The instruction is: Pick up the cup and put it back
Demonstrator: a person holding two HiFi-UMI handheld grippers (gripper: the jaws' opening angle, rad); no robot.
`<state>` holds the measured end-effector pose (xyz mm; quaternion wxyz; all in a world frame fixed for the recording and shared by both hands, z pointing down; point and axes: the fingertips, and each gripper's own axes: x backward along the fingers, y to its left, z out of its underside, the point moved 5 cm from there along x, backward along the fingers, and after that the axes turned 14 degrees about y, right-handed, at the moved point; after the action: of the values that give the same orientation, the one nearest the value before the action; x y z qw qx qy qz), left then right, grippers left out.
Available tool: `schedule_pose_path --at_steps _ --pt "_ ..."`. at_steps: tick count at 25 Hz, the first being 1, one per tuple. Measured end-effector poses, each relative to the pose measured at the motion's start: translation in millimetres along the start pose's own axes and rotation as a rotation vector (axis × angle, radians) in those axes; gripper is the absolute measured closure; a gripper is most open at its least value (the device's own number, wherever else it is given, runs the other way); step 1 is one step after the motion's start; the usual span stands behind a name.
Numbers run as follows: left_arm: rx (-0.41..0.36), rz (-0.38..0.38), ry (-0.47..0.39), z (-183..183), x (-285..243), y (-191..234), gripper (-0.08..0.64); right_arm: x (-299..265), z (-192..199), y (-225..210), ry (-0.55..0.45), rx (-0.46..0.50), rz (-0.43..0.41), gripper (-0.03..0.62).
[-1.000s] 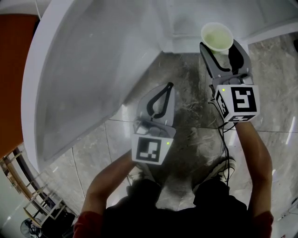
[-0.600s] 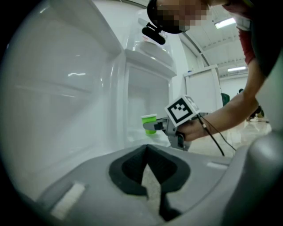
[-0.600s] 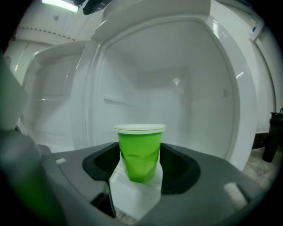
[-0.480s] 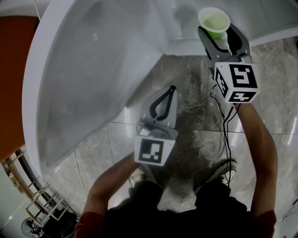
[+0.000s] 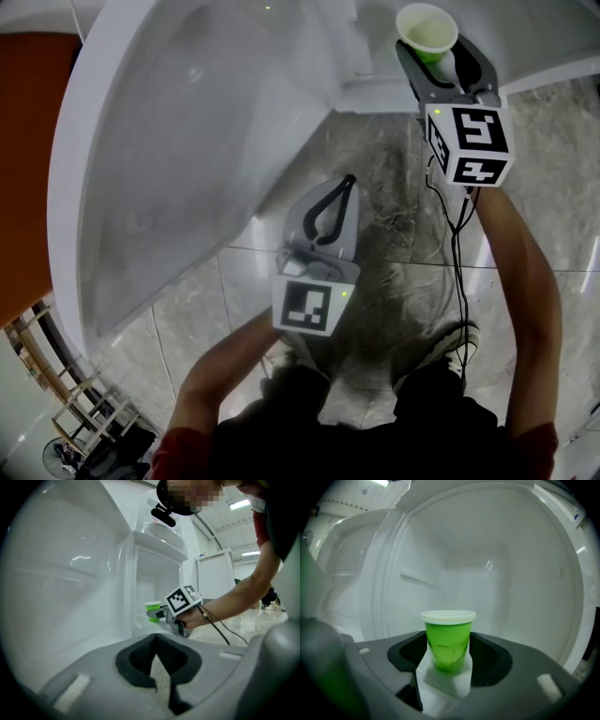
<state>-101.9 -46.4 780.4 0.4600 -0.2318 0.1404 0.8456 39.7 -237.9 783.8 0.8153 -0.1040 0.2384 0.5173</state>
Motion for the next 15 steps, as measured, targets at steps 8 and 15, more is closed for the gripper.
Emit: schedule_pose_path --at_steps 8,15 --pt "0.001 0.008 -0.004 0.1 0.3 -3.4 0.560 -1.8 1.9 -3.4 0.016 -0.037 -0.018 0.307" --pt "0.006 0.010 0.002 0.4 1.6 -6.8 0.560 2.1 6.5 -6.5 0.034 -0.079 -0.020 0.267"
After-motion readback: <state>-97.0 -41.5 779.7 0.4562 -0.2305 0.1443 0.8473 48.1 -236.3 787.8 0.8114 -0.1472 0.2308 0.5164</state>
